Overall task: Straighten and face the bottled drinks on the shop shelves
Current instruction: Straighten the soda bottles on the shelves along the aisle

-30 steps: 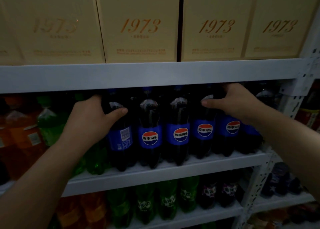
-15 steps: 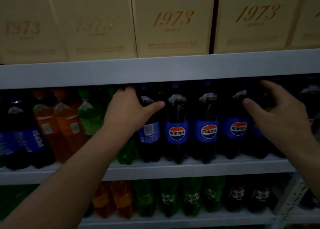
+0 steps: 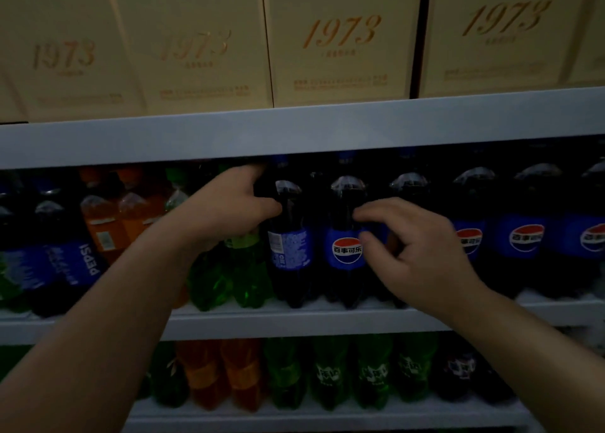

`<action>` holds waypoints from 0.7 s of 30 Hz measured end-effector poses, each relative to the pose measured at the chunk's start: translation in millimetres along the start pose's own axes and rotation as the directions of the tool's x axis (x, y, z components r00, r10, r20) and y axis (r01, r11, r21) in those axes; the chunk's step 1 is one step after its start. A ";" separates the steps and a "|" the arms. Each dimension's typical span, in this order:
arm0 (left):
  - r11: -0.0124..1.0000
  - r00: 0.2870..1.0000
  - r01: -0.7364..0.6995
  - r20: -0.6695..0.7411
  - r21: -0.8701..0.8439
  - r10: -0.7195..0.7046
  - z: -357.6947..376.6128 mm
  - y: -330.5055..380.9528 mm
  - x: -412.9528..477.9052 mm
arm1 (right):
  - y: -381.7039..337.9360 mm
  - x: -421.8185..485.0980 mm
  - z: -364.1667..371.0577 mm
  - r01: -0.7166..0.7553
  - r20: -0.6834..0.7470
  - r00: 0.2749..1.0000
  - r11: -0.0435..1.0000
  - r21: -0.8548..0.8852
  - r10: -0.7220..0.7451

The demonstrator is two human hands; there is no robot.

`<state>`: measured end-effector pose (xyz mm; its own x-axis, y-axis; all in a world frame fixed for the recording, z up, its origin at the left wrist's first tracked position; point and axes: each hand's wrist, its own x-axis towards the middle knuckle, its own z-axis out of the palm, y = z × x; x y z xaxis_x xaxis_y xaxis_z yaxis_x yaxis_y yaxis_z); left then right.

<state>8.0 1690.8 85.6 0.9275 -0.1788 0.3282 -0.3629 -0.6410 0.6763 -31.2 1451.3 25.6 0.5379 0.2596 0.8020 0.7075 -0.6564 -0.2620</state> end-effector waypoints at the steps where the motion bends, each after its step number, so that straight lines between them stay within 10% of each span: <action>1: 1.000 1.000 -0.015 -0.022 0.012 0.015 1.6 -0.6 -0.2 | -5.9 4.9 7.2 -0.008 0.009 1.000 1.000 0.005 0.008; 11: 0.915 0.946 -0.070 -0.264 0.396 0.187 19.0 -12.5 -14.0 | -43.5 77.3 59.2 -0.199 0.045 0.978 0.977 -0.075 0.202; 17: 0.979 0.954 -0.126 -0.291 -0.159 0.076 14.2 -58.8 -58.3 | -57.8 97.8 75.5 -0.319 0.143 0.920 0.910 -0.266 0.364; 21: 0.980 0.915 -0.027 -0.400 -0.195 -0.055 13.6 -91.4 -80.3 | -53.0 107.1 72.2 -0.345 0.271 0.888 0.928 -0.141 0.371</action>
<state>-32.1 1753.6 -11.5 0.8326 0.1701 0.5272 -0.3980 -0.4784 0.7828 22.0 1565.1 86.7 0.8645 0.1788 0.4697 0.4064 -0.7985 -0.4441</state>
